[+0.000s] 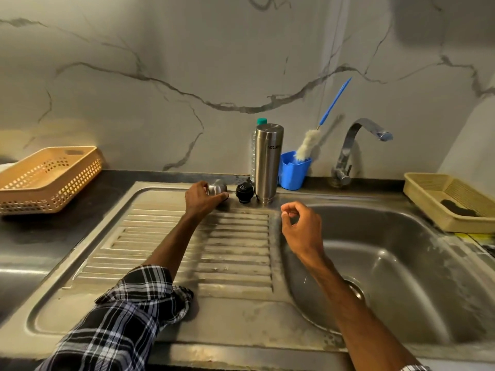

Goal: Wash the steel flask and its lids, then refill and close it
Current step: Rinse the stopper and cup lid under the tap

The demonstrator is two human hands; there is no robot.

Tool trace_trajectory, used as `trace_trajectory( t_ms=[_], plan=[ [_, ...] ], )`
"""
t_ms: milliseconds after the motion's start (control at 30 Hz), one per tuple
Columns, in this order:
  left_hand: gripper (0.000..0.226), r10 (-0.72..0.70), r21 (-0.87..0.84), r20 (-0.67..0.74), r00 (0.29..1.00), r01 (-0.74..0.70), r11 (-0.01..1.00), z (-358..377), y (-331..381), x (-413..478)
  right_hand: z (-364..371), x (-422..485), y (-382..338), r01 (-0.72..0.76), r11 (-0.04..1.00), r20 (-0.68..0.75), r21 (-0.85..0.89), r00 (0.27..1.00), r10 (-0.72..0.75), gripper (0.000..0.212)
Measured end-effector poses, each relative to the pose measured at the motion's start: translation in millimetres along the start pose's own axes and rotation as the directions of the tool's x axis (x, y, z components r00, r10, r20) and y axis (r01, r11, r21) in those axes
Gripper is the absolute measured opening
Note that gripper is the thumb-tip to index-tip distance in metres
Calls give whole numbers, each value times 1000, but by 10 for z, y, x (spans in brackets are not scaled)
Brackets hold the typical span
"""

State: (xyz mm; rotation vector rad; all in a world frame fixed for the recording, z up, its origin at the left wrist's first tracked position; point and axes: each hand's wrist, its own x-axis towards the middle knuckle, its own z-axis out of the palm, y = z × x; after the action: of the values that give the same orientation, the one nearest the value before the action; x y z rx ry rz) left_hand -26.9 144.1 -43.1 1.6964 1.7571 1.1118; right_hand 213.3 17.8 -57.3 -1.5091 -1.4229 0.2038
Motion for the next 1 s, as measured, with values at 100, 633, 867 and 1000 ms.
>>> trace_trajectory(
  t_ms=[100,633,867,1000],
  plan=[
    [52,-14,-6,14,1000,14,1000,51,-26,25,-9,1,15,-11,1000,3,-1,1000,11,13],
    [63,36,69,59,998,-40,997,133,-28,8,-2,3,42,-50,999,44,-13,998,50,16],
    [64,17,143,113,993,-34,989,102,9,45,-13,-3,27,-77,997,57,-8,995,77,17],
    [62,-14,152,128,992,-5,988,95,12,50,-11,3,21,-110,994,77,-1,991,110,18]
  ],
)
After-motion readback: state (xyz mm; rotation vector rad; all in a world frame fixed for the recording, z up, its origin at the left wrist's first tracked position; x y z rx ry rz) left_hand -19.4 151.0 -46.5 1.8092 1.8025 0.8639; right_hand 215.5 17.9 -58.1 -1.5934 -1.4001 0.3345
